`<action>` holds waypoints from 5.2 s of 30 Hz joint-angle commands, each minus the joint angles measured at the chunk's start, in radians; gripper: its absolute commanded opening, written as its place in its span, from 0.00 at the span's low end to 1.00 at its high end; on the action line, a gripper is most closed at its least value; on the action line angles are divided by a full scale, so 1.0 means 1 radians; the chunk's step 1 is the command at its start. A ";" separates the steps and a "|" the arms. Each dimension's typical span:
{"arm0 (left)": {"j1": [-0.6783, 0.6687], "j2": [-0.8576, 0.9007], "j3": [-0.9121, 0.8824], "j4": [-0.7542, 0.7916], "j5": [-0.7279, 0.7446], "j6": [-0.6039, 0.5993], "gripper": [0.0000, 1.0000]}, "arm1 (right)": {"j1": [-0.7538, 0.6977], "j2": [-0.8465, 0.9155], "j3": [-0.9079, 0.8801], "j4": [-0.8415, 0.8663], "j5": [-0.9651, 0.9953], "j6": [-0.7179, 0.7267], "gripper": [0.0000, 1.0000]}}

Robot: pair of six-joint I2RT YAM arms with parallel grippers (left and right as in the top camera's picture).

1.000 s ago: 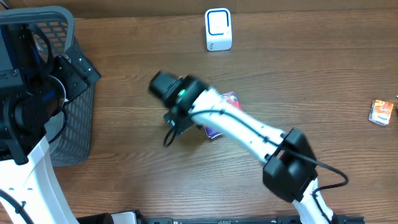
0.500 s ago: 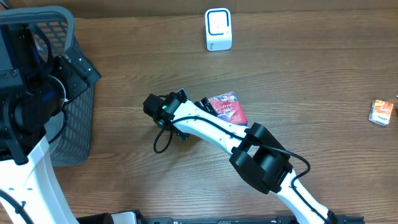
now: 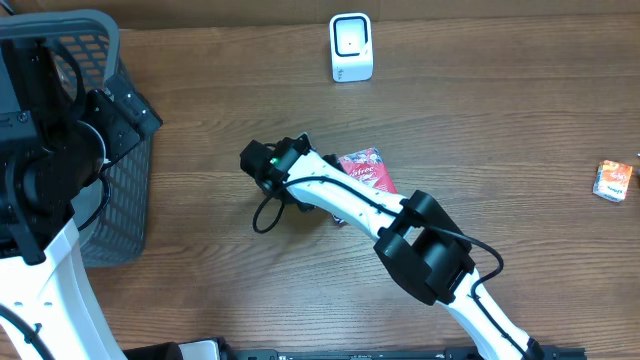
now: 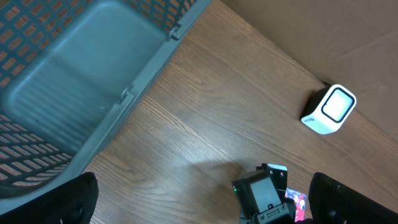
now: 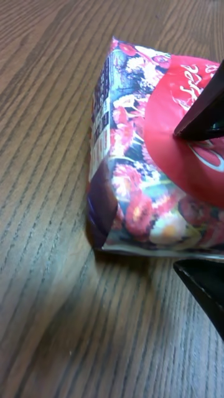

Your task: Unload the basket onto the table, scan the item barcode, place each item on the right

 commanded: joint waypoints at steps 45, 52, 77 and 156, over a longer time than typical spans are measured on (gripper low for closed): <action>0.005 0.003 0.008 0.001 0.002 0.016 1.00 | -0.419 -0.005 0.476 -0.246 -1.743 -0.524 0.04; 0.005 0.003 0.008 0.001 0.002 0.016 1.00 | -0.429 -0.005 0.192 -0.116 -1.779 -0.539 0.04; 0.005 0.003 0.008 0.001 0.002 0.016 1.00 | -0.644 -0.007 0.310 -0.269 -0.626 -0.241 0.54; 0.005 0.003 0.008 0.001 0.002 0.016 1.00 | 0.105 -0.066 -0.241 0.256 -0.005 -0.199 0.34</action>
